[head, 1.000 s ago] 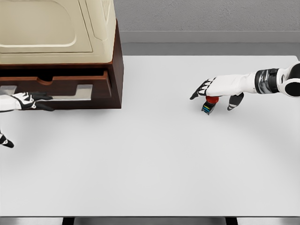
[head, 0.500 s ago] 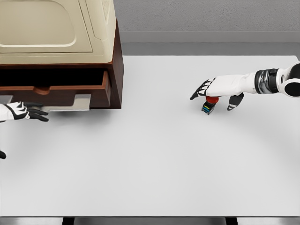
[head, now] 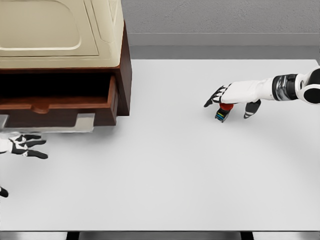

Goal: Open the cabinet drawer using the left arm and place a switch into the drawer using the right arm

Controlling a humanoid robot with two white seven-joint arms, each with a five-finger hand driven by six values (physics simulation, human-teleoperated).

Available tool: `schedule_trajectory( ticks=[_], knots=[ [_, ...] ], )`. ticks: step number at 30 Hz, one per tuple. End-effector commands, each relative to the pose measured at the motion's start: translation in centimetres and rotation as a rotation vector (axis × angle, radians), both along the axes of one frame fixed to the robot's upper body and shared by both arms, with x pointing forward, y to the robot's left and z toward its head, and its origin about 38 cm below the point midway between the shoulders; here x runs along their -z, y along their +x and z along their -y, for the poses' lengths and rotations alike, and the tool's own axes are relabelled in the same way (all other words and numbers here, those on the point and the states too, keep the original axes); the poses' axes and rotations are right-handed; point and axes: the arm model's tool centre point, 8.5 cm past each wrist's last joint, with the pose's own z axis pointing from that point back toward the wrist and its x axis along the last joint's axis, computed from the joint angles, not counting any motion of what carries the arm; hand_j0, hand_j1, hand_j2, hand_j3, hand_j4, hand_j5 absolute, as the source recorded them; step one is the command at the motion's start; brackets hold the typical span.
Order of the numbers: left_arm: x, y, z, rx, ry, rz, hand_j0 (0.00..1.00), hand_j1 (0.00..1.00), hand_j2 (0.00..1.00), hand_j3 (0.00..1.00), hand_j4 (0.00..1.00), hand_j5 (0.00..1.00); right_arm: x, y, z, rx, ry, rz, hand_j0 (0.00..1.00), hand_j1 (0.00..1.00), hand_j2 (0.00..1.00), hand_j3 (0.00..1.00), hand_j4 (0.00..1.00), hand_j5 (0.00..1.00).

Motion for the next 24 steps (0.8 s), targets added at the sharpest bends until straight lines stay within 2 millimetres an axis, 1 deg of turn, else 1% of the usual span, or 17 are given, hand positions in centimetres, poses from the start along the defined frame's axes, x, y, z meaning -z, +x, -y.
schedule_trajectory(
  ticks=[1,7,9,10,12,13,14,15,19,24],
  knots=[
    [-3.5,1.5,-1.1,0.012,0.123,0.104,1.0,1.0,1.0,1.0,1.0,1.0,0.0,0.0,0.0,0.004,0.004,0.0,1.0,1.0,1.0,1.0,1.0,1.0],
    [-3.9,1.1,-1.6,-0.003,0.131,0.103,1.0,1.0,1.0,1.0,1.0,1.0,0.0,0.0,0.0,0.004,0.004,0.0,1.0,1.0,1.0,1.0,1.0,1.0],
    [-4.5,0.6,-2.2,-0.028,0.126,0.102,1.0,1.0,1.0,1.0,1.0,1.0,0.0,0.0,0.0,0.004,0.004,0.0,1.0,1.0,1.0,1.0,1.0,1.0],
    [-4.6,0.3,-2.4,-0.033,0.129,0.102,1.0,1.0,1.0,1.0,1.0,1.0,0.0,0.0,0.0,0.004,0.004,0.0,0.98,0.98,0.98,0.98,0.98,0.98],
    [-4.9,-0.1,-2.9,-0.047,0.137,0.1,1.0,1.0,1.0,1.0,1.0,1.0,0.0,0.0,0.0,0.004,0.004,0.0,0.89,0.89,0.89,0.89,0.89,0.89],
    [-4.9,-0.4,-3.1,-0.054,0.143,0.096,1.0,1.0,1.0,1.0,1.0,1.0,0.0,0.0,0.0,0.004,0.004,0.0,0.86,0.86,0.86,0.86,0.86,0.86],
    [-4.7,-0.9,-3.4,-0.061,0.148,0.081,1.0,1.0,1.0,1.0,1.0,1.0,0.0,0.0,0.0,0.004,0.004,0.0,0.8,0.8,0.8,0.8,0.8,0.8],
    [-4.6,-1.2,-3.6,-0.066,0.151,0.073,1.0,1.0,1.0,1.0,1.0,1.0,0.0,0.0,0.0,0.004,0.004,0.0,0.77,0.77,0.77,0.77,0.77,0.77],
    [-4.5,-1.4,-3.7,-0.069,0.153,0.067,1.0,1.0,1.0,1.0,1.0,1.0,0.0,0.0,0.0,0.004,0.004,0.0,0.77,0.77,0.77,0.77,0.77,0.77],
    [-4.6,-1.4,-3.5,-0.069,0.142,0.068,1.0,1.0,1.0,1.0,1.0,1.0,0.1,0.1,-0.7,-0.007,0.012,-0.001,0.79,0.79,0.79,0.79,0.79,0.79]
  ],
)
